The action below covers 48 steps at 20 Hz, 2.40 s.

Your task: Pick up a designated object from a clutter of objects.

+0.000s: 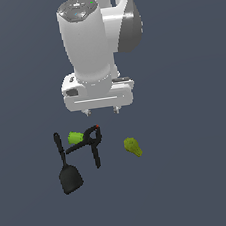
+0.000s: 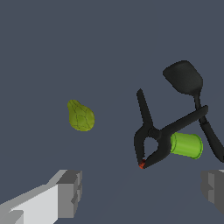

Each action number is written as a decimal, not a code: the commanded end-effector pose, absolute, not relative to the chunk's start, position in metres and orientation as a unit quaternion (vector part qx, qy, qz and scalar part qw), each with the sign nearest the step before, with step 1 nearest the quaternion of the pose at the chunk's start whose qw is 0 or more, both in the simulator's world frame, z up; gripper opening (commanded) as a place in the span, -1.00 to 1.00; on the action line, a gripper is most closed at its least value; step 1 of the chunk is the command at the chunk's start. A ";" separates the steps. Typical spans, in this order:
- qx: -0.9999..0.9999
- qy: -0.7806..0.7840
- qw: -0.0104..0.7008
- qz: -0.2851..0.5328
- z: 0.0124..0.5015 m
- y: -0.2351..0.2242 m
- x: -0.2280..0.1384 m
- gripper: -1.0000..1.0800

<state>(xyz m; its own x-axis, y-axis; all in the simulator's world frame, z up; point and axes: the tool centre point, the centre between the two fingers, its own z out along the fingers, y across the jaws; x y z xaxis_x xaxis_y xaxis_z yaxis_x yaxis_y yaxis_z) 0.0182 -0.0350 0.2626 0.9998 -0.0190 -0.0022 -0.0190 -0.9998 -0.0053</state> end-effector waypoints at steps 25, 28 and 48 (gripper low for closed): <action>-0.996 0.093 0.000 0.001 0.090 -0.196 -0.023 0.92; -0.996 0.093 0.000 0.001 0.087 -0.196 -0.023 0.92; -0.996 0.093 0.000 0.000 0.039 -0.197 -0.024 -1.00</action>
